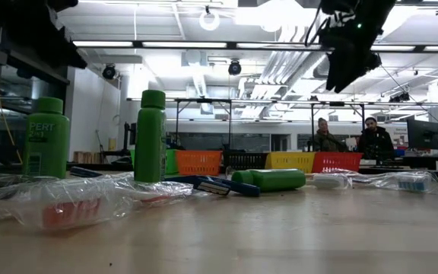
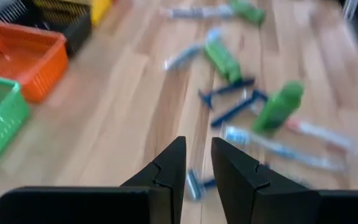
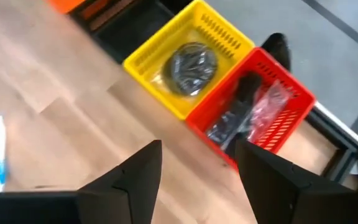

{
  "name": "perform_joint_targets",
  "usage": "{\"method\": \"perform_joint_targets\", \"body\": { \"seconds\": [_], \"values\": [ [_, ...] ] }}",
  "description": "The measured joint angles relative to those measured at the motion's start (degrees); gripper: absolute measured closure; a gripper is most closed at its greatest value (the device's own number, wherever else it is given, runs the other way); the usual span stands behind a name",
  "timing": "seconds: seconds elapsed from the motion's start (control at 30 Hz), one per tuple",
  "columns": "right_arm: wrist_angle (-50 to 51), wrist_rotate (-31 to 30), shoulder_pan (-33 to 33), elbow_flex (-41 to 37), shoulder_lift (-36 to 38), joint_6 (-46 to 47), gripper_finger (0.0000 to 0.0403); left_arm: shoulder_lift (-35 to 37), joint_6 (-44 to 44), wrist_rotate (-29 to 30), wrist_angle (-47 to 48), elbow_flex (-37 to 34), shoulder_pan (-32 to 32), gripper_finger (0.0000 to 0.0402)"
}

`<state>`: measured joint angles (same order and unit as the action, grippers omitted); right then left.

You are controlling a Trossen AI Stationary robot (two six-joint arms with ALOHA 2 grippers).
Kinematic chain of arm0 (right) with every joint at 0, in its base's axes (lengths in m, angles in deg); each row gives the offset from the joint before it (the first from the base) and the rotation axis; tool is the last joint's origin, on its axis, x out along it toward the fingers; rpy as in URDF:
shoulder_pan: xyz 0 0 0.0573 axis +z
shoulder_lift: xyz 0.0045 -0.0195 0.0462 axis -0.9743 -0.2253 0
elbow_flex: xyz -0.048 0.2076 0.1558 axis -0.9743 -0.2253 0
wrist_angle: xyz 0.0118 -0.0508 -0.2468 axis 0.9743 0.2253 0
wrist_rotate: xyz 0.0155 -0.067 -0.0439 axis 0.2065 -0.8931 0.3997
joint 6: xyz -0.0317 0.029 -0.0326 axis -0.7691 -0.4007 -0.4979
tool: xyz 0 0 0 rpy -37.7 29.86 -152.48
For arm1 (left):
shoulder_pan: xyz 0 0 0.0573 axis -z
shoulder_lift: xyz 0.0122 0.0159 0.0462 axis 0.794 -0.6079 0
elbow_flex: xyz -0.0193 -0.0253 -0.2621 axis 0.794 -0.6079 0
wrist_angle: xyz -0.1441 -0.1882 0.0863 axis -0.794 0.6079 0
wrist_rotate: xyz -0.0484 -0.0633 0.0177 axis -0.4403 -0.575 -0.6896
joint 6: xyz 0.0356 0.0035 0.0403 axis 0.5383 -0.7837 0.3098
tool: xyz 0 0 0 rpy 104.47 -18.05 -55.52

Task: Pick & Place Travel size toiletries
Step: Put the black hairbrush into the yellow bin

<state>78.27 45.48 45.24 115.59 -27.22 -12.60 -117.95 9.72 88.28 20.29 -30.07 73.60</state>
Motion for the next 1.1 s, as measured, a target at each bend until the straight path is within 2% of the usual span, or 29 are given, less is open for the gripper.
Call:
{"method": "perform_joint_targets", "body": {
  "seconds": [0.13,0.23,0.37,0.47,0.6,0.77,0.9,1.1],
  "values": [
    [0.8,-0.2,4.2,0.0,1.0,2.0,0.0209,-5.8,-0.7,-0.2,3.9,3.3,0.8,0.0326],
    [0.9,-0.4,6.9,0.0,1.2,2.9,0.0215,-9.6,-1.0,1.6,4.2,6.2,4.0,0.0326],
    [1.2,-0.5,9.4,0.0,1.2,3.2,0.0222,-14.2,-3.2,5.6,4.9,10.4,10.3,0.0326],
    [1.6,-3.5,10.5,0.0,1.1,3.3,0.0225,-17.2,-7.4,8.8,6.7,12.5,16.2,0.0326],
    [4.4,-7.6,11.2,0.0,1.1,4.7,0.0225,-21.4,-14.9,13.1,8.0,13.2,24.1,0.0326],
    [6.1,-7.8,11.8,0.0,1.1,5.7,0.0225,-27.7,-20.4,16.0,7.6,13.2,31.1,0.0326],
    [6.2,-7.8,12.4,0.0,1.2,6.0,0.0225,-32.0,-21.0,16.2,9.1,15.0,32.4,0.0326],
    [6.9,-7.8,12.4,0.0,1.1,6.0,0.0225,-38.4,-18.6,15.0,15.1,22.5,32.2,0.0326]
  ]
}}
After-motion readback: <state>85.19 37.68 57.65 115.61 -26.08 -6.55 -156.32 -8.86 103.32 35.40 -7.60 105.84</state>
